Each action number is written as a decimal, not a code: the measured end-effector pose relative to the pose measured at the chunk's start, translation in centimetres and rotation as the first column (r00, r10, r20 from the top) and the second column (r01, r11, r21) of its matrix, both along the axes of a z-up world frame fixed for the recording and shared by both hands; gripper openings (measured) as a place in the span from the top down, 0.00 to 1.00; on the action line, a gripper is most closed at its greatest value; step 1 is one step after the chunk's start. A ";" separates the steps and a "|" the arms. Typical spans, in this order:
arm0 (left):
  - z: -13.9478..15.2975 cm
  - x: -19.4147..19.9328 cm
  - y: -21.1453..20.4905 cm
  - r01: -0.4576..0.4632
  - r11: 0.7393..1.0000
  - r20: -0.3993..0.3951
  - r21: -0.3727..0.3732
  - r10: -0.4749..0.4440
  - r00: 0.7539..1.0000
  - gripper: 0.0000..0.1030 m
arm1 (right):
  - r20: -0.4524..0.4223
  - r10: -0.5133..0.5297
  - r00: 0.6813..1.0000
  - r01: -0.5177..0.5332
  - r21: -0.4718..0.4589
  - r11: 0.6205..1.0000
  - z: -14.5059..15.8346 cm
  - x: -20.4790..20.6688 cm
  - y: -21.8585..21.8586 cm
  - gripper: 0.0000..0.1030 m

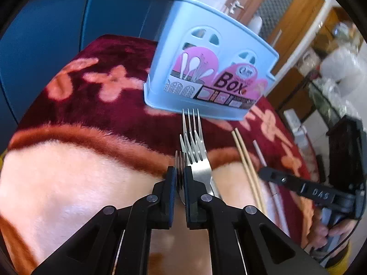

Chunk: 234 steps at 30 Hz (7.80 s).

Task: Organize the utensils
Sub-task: 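Grasp a metal fork with the left tool while the right tool grasps a chopstick, then lift the fork and chopstick, lower them into the blue holder, open both tools, then move both tools back from the holder to the forks and chopsticks, then grasp a metal fork with the left tool while the right tool grasps a chopstick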

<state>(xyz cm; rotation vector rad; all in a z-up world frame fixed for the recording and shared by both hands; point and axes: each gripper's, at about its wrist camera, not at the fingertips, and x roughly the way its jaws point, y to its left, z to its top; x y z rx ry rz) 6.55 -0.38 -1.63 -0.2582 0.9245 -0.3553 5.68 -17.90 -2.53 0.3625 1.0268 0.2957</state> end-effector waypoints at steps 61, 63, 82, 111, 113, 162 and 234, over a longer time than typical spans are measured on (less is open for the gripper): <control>24.2 3.4 1.6 -0.284 0.958 0.636 0.050 0.189 0.748 0.99 | 0.500 -0.081 0.862 0.077 0.027 0.997 11.3 -2.2 -3.9 0.94; 24.1 4.3 1.5 -0.304 0.951 0.639 0.063 0.196 0.744 0.99 | 0.509 -0.086 0.856 0.086 0.023 0.996 11.5 -2.0 -4.1 0.94; 17.5 7.7 -0.3 -0.293 0.950 0.593 0.106 0.176 0.786 0.99 | 0.644 -0.142 0.752 0.195 -0.011 0.981 16.3 2.0 -4.0 0.94; 12.8 8.3 -1.9 -0.184 0.976 0.458 0.116 0.112 0.882 0.91 | 0.536 -0.104 0.838 0.166 -0.068 0.984 11.8 7.5 -1.5 0.77; 12.9 8.2 -1.7 -0.178 0.978 0.448 0.111 0.111 0.887 0.87 | 0.539 -0.108 0.835 0.158 -0.047 0.986 12.1 7.0 -1.7 0.70; 8.7 -3.8 -1.3 -0.092 0.990 0.224 0.106 0.067 0.972 0.62 | 0.351 -0.113 0.929 0.125 -0.012 0.992 7.5 -6.3 -2.1 0.64; -0.1 1.1 -0.5 -0.035 0.995 0.039 0.095 0.031 0.999 0.72 | 0.205 -0.103 0.973 0.104 0.005 0.995 1.4 -5.2 -1.4 0.64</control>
